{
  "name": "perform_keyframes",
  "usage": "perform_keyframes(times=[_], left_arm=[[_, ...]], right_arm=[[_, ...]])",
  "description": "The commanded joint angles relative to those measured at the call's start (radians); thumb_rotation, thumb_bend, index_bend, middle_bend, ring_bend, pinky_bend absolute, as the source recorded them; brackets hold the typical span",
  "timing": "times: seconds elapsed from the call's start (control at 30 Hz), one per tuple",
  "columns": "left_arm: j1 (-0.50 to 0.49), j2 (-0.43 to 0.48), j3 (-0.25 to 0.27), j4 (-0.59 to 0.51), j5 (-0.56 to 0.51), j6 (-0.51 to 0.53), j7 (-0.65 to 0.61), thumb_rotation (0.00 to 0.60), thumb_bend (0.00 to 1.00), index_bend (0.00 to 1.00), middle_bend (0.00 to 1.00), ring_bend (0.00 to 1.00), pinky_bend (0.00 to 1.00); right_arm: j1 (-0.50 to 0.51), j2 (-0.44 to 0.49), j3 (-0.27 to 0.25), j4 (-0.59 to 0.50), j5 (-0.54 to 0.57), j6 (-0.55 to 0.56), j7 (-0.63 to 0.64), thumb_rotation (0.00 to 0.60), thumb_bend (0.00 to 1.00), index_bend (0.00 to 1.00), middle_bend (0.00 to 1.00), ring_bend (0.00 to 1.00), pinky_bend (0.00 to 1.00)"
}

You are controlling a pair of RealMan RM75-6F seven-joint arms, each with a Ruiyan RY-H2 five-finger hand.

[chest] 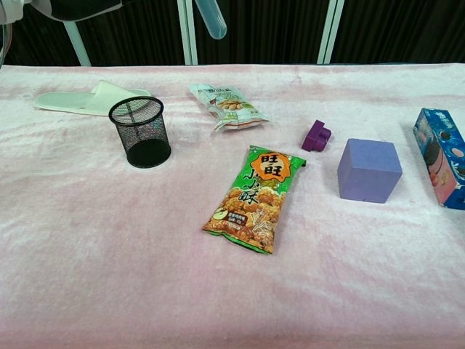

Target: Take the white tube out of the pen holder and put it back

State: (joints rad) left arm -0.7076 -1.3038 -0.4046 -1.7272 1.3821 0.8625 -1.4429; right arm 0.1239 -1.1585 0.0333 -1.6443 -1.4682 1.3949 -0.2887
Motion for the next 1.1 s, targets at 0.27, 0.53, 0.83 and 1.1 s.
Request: perform_keyframes(times=[0.27,0.53,0.83,1.1], left_arm=[[-0.028,-0.077,0.091,0.223,0.092,-0.008,0.379,0.6,0.48,0.68,0.47,0.06,0.19],[-0.031,-0.234,0.126,0.313,0.056,0.151,0.936,0.6,0.48,0.68,0.47,0.06,0.2],[-0.032,-0.262,0.127,0.248,0.051,0.209,0.935,0.6,0.48,0.69,0.47,0.07,0.2],[-0.013,-0.004,0.006,-0.072,-0.05,-0.03,0.285,0.6,0.48,0.69,0.47,0.07,0.2]], right_arm=[[0.0,0.001,0.001,-0.002,0.002,0.0,0.003,0.6,0.16,0.01,0.03,0.18,0.16],[0.0,0.003,0.002,-0.003,0.003,-0.002,0.01,0.6,0.16,0.01,0.03,0.18,0.16],[0.0,0.004,0.001,-0.002,0.001,0.0,0.011,0.6,0.16,0.01,0.03,0.18,0.16],[0.0,0.003,0.0,-0.001,-0.001,0.0,0.009,0.6,0.16,0.01,0.03,0.18,0.16]])
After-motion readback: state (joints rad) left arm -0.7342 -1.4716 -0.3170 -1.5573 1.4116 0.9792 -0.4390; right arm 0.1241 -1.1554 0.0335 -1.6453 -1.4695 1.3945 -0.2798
